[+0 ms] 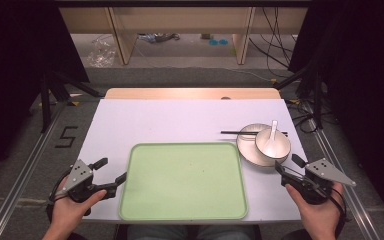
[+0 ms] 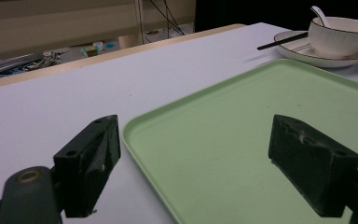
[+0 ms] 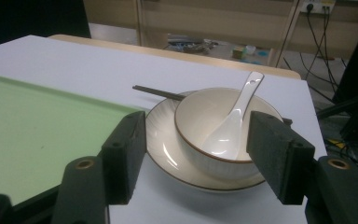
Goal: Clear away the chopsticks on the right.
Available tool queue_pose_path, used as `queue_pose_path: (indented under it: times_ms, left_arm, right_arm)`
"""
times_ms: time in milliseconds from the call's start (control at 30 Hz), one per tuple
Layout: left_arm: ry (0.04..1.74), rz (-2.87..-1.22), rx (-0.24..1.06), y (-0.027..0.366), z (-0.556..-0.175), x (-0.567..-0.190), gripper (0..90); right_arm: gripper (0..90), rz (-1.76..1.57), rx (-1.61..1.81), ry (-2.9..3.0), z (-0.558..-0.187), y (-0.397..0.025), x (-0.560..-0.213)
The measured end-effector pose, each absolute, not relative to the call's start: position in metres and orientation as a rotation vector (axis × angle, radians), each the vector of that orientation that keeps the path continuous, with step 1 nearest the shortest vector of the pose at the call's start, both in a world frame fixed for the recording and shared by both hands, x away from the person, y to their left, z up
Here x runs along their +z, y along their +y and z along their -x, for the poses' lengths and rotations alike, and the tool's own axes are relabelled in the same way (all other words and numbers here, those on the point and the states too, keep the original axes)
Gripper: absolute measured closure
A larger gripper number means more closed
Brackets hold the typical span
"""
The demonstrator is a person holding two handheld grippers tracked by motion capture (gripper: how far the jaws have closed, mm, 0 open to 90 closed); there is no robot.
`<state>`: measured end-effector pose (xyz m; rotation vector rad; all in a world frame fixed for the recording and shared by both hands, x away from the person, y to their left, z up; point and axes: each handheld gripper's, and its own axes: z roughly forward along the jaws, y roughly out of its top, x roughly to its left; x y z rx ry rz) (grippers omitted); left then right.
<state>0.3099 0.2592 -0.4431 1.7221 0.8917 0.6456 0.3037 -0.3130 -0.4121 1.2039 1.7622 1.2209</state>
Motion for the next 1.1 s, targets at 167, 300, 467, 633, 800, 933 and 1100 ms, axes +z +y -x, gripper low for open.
queue_pose_path:
  times_ms: [167,300,467,633,800,933,1100]
  left_arm:
    - [0.888,-1.723,0.651,0.26,-0.31,-0.443,16.7]
    - [0.889,-1.721,0.652,0.26,-0.309,-0.443,16.7]
    - [0.887,-1.721,0.65,0.26,-0.31,-0.443,16.7]
    - [0.897,-1.711,0.646,0.26,-0.31,-0.443,16.7]
    - [0.895,-1.712,0.646,0.26,-0.31,-0.443,16.7]
    - [0.891,-1.715,0.65,0.26,-0.31,-0.443,16.7]
    - [0.89,-1.707,0.644,0.26,-0.311,-0.444,16.7]
  right_arm:
    - [41.5,-1.197,1.206,1.776,-0.306,-0.307,-0.411]
    - [63.0,-1.111,1.187,1.814,-0.317,-0.299,-0.41]
    - [77.2,-1.097,1.171,1.933,-0.341,-0.287,-0.409]
    - [89.3,-1.155,1.109,1.989,-0.374,-0.274,-0.409]
    - [90.0,-1.229,1.063,2.015,-0.404,-0.258,-0.406]
    - [90.0,-1.3,1.0,2.046,-0.431,-0.248,-0.404]
    - [90.0,-1.443,0.902,2.076,-0.459,-0.232,-0.408]
